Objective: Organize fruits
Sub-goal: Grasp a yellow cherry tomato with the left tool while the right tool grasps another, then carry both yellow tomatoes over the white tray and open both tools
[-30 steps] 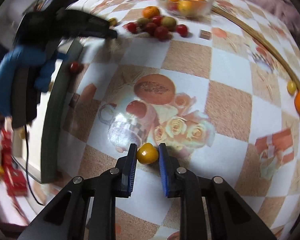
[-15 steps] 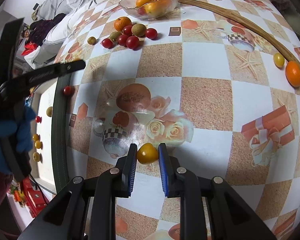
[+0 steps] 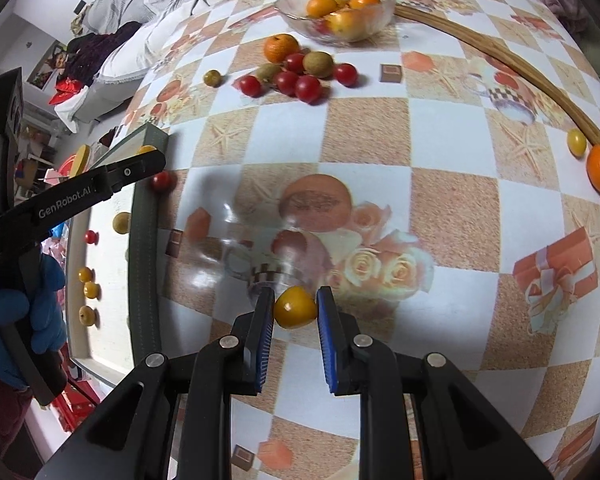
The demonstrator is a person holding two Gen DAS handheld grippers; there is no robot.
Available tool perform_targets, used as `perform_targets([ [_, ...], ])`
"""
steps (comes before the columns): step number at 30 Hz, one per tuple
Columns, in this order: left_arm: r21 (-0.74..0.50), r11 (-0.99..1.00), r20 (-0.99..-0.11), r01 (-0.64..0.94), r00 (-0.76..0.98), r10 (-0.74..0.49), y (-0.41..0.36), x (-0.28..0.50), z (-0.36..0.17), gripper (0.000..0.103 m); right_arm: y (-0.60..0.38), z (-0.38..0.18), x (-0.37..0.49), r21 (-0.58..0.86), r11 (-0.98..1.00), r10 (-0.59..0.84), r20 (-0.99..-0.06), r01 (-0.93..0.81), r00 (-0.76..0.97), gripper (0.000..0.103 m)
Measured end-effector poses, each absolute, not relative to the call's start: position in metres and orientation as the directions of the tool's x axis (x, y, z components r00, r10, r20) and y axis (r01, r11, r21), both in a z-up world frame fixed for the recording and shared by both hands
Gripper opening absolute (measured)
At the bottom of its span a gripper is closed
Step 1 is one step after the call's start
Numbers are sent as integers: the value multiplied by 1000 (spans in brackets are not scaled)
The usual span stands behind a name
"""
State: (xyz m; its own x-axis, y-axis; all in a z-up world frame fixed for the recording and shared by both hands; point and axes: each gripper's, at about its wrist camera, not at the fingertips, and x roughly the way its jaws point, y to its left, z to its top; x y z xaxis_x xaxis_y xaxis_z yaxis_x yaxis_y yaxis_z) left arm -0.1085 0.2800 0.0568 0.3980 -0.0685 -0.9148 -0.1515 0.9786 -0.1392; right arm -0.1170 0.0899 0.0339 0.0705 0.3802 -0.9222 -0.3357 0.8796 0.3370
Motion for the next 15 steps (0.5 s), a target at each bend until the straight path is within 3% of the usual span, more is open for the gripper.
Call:
perform_targets([
  [15,-133,957,-897,-257,441,-6,350,-154,78,23,163,59,-122,350,828,417,-906,-438,66,24],
])
